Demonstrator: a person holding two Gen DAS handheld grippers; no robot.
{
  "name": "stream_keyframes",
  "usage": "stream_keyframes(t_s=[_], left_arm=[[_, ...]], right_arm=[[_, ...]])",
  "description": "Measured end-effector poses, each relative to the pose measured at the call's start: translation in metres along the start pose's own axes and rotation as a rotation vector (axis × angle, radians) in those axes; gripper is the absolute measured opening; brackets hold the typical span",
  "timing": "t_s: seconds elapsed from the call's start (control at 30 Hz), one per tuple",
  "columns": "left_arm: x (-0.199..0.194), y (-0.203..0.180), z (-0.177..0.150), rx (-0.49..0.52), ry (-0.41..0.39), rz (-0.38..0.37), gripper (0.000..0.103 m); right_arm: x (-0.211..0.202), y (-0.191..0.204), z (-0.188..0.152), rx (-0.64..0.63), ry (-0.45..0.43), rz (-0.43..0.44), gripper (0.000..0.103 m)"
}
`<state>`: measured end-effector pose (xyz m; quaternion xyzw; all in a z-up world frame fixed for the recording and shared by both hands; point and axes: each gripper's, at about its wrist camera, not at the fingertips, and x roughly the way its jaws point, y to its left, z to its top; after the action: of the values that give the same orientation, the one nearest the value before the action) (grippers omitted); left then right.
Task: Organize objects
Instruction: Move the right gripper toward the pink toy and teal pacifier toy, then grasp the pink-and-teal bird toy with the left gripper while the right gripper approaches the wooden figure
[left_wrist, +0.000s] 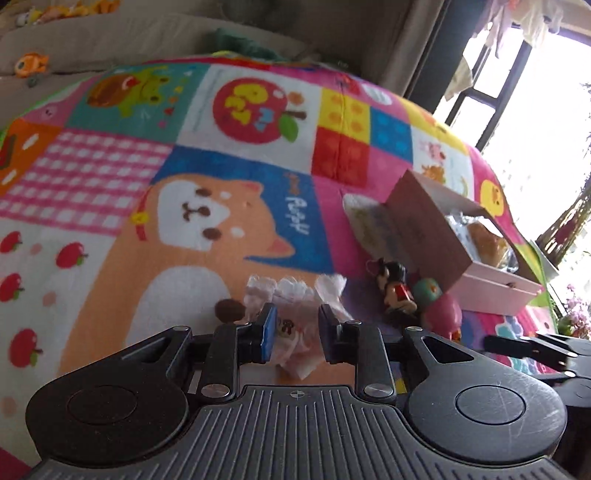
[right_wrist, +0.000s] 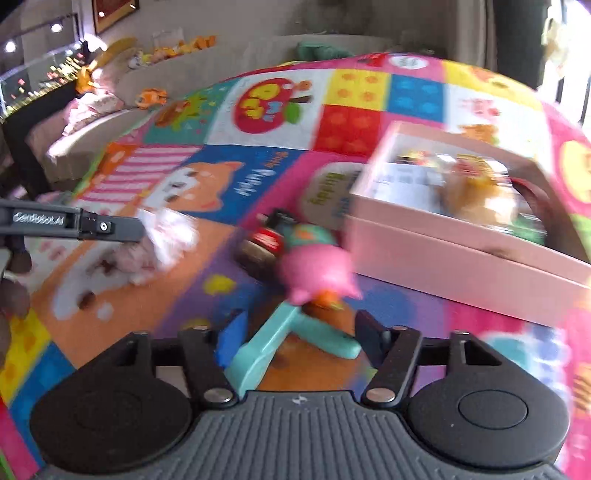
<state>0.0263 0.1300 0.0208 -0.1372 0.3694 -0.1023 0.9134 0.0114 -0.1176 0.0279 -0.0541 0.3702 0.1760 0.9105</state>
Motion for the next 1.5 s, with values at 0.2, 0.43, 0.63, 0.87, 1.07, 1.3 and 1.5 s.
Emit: stream_keyframes(t_s=[0.2,0.43,0.63,0.87,1.07,1.3,1.5], left_arm=[[0.01,-0.051,0.0,0.091,-0.002,-0.105,0.027],[-0.014,-0.088,0.022,0.047,-0.146,-0.2,0.027],[0.036,-0.118,0.001,0.037,0.002,-0.15,0.028],[0.078,-0.122,0.004,-0.017,0.006,-0.033,0.047],[0.087,-0.131,-0.001,0.037,0.049,-0.045,0.057],[0.082,-0.129,-0.002,0.032,0.08,-0.093,0.044],[0.069,-0.13,-0.01,0.048,0.099,-0.116,0.043]], right_arm=[[-0.034,-0.05,-0.029,0.038,-0.01,-0.142,0.058],[-0.06,-0.093,-0.054,0.145,-0.089,-0.204,0.083],[-0.051,-0.111,-0.066,0.262,-0.109,-0.211,0.085],[-0.049,-0.113,-0.068,0.287,-0.11,-0.204,0.098],[-0.047,-0.112,-0.068,0.295,-0.106,-0.206,0.103],[-0.04,-0.113,-0.067,0.297,-0.068,-0.198,0.103],[-0.039,-0.114,-0.067,0.312,-0.076,-0.195,0.103]])
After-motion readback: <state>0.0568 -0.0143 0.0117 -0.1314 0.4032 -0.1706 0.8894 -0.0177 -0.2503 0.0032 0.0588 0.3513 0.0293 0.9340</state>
